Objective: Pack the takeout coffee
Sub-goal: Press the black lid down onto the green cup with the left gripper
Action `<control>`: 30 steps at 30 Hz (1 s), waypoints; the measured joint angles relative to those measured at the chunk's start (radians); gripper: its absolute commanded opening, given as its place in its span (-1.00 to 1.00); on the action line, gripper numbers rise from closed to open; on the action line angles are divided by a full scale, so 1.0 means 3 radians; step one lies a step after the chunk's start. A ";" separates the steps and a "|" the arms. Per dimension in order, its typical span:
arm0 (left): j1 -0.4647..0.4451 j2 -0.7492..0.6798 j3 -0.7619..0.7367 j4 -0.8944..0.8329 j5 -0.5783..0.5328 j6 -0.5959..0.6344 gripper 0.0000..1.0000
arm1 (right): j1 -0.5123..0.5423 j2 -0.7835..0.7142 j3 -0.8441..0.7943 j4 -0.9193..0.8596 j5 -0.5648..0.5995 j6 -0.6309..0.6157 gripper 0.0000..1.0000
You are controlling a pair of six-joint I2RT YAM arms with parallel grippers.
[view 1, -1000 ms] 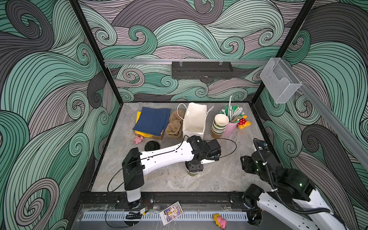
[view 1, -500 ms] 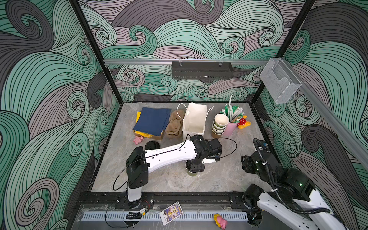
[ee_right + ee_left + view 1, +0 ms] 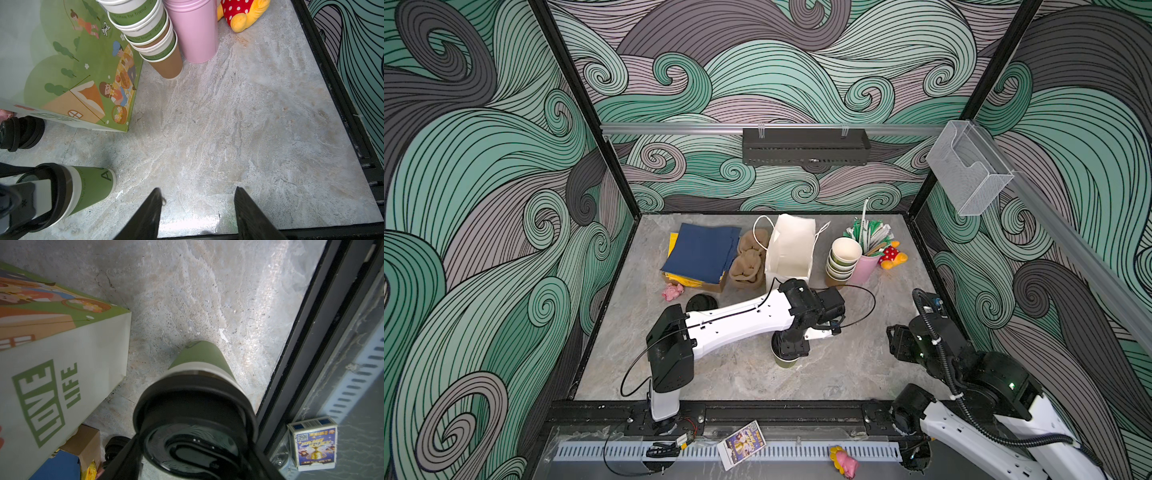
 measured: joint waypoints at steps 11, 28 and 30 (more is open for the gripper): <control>0.0000 0.0079 0.0003 -0.0023 0.0058 0.0009 0.28 | 0.0000 0.0000 0.0000 0.0000 -0.0001 0.0001 0.15; 0.0000 0.0148 0.0072 -0.0039 -0.0104 0.0020 0.25 | 0.0000 0.0000 0.0000 0.0000 -0.0001 0.0001 0.15; 0.0000 0.0148 0.0078 -0.0043 -0.0116 0.0020 0.25 | 0.0000 0.0000 0.0000 0.0000 -0.0001 0.0001 0.15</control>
